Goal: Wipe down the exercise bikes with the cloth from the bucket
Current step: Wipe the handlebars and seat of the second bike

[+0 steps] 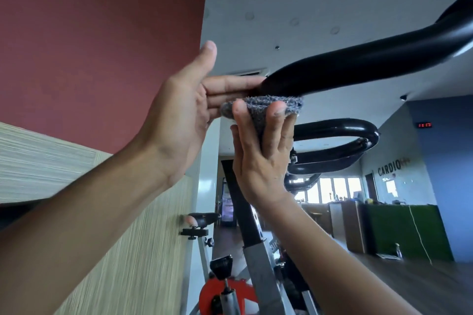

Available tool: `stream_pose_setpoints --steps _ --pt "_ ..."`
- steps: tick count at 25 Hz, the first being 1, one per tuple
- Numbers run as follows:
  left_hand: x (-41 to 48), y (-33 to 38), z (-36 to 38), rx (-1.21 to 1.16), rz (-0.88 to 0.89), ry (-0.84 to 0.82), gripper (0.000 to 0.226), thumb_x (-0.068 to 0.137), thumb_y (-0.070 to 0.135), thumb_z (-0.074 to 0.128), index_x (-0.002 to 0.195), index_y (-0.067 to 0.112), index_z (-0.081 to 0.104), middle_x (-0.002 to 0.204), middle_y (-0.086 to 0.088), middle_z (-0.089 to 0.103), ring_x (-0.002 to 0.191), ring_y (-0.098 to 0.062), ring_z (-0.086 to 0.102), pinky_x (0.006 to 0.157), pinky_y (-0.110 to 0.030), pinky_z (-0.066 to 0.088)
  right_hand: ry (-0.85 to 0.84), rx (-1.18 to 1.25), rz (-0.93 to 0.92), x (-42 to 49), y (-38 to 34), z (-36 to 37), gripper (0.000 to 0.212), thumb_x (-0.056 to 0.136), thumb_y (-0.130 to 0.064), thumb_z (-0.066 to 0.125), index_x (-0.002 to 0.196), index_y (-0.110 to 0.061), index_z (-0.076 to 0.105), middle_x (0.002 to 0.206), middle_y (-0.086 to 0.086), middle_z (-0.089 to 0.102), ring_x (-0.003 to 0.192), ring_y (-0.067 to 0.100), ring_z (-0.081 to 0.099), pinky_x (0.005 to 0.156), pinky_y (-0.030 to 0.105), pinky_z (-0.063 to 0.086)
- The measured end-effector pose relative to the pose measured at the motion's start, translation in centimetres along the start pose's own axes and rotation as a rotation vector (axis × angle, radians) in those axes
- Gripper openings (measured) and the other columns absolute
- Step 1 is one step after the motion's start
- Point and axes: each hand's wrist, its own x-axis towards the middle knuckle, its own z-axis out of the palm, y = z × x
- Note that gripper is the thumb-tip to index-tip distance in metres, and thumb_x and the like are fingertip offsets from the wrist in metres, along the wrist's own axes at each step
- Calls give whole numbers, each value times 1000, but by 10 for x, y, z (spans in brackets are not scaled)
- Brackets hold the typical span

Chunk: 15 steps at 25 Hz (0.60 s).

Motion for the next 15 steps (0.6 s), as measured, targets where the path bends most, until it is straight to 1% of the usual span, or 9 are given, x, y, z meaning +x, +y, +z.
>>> stream_pose_setpoints --steps 1,3,4,7,11,13,15 --pt "0 -1 0 10 14 -3 69 105 46 17 103 6 73 103 -9 76 86 -6 71 88 -21 45 71 -44 -37 0 3 2 112 78 0 79 158 -32 7 163 -7 -25 153 21 -11 123 43 12" --pt "-1 -1 1 19 46 -10 67 106 44 17 103 7 73 107 -7 76 103 -12 71 91 -21 47 49 -78 -84 0 10 0 130 65 5 85 158 -34 3 164 -6 -24 153 23 -10 122 42 16" --pt "-1 -1 1 19 57 -8 66 106 43 17 103 7 73 107 -8 76 106 -14 70 95 -23 48 22 -111 -104 -4 12 0 133 63 7 85 158 -34 2 164 -6 -24 154 24 -10 123 42 14" --pt "0 -4 1 32 79 14 64 106 41 18 105 6 72 108 -7 75 108 -15 69 102 -28 48 -43 -137 -151 -18 20 -3 124 69 11 78 158 -34 3 164 -5 -24 154 26 -9 125 41 11" --pt "-2 -7 3 29 96 37 62 106 40 19 107 6 71 109 -7 75 110 -14 69 102 -27 48 -94 -165 -161 -30 27 -6 103 84 7 63 158 -34 4 164 -4 -23 154 26 -7 125 40 9" --pt "-3 -6 3 34 87 45 62 106 40 19 107 6 71 110 -6 75 110 -13 68 102 -26 48 -178 -179 -162 -36 32 -13 109 78 15 59 158 -34 5 164 -6 -22 154 26 -7 125 40 8" --pt "-5 -3 6 44 59 57 62 106 42 20 108 7 71 110 -5 75 111 -13 68 102 -26 46 -312 -150 -148 -41 35 -27 115 68 23 49 158 -33 5 164 -8 -21 154 26 -9 125 42 5"
